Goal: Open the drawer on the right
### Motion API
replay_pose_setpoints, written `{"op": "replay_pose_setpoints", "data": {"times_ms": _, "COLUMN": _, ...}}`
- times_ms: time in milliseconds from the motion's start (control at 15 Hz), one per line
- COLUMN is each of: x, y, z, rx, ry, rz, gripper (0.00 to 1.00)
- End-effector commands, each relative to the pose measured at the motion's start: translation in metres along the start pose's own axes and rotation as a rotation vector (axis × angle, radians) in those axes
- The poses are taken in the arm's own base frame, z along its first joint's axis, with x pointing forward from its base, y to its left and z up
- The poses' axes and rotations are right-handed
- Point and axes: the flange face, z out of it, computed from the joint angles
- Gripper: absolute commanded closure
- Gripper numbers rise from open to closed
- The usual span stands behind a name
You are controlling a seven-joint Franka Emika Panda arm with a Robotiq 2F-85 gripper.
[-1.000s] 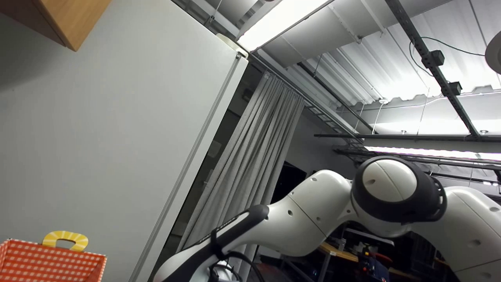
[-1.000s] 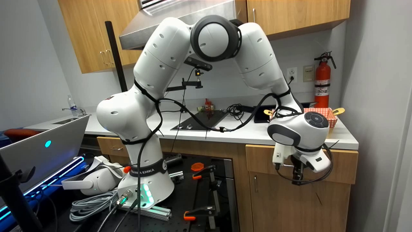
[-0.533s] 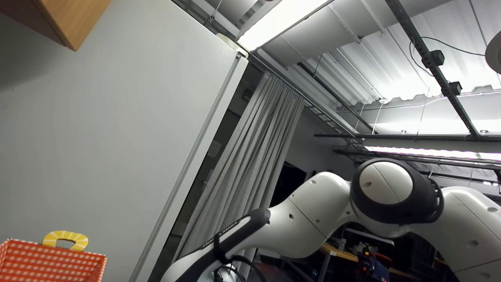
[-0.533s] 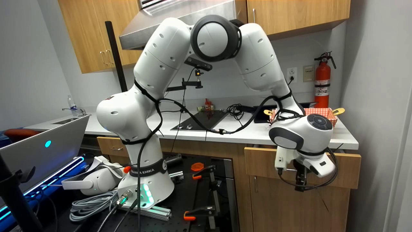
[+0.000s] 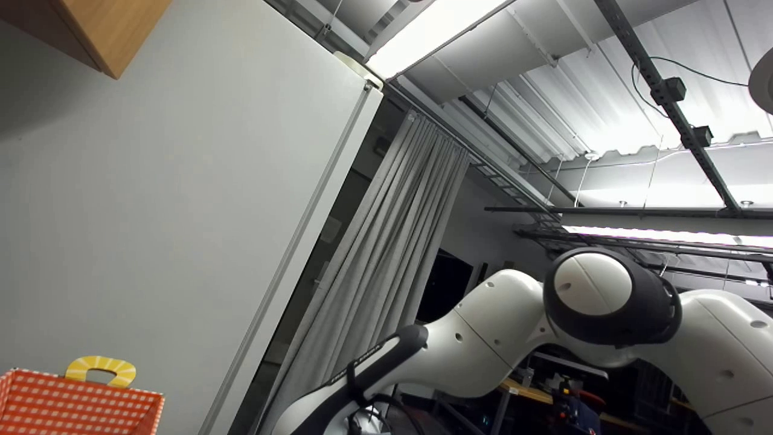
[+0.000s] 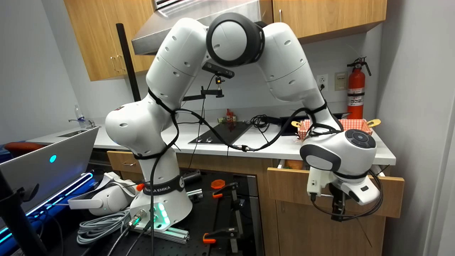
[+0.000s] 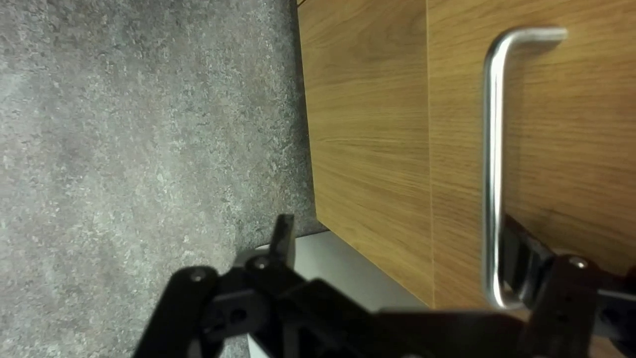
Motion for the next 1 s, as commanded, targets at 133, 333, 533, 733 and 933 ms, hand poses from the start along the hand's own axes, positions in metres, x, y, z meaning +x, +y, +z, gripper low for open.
{"op": "replay_pose_setpoints", "data": {"times_ms": 133, "x": -0.017, "y": -0.005, "z": -0.044, "rx": 0.148, "ry": -0.049, "rz": -0.014, "gripper": 0.02}}
{"op": "replay_pose_setpoints", "data": {"times_ms": 333, "x": -0.029, "y": -0.009, "z": -0.065, "rx": 0.228, "ry": -0.123, "rz": -0.008, "gripper": 0.01}}
{"op": "replay_pose_setpoints", "data": {"times_ms": 533, "x": -0.042, "y": -0.02, "z": -0.087, "rx": 0.269, "ry": -0.182, "rz": -0.022, "gripper": 0.0}}
{"op": "replay_pose_setpoints", "data": {"times_ms": 733, "x": -0.053, "y": -0.039, "z": -0.1, "rx": 0.304, "ry": -0.221, "rz": -0.06, "gripper": 0.13}}
{"op": "replay_pose_setpoints", "data": {"times_ms": 933, "x": -0.061, "y": -0.065, "z": -0.106, "rx": 0.342, "ry": -0.208, "rz": -0.1, "gripper": 0.4}}
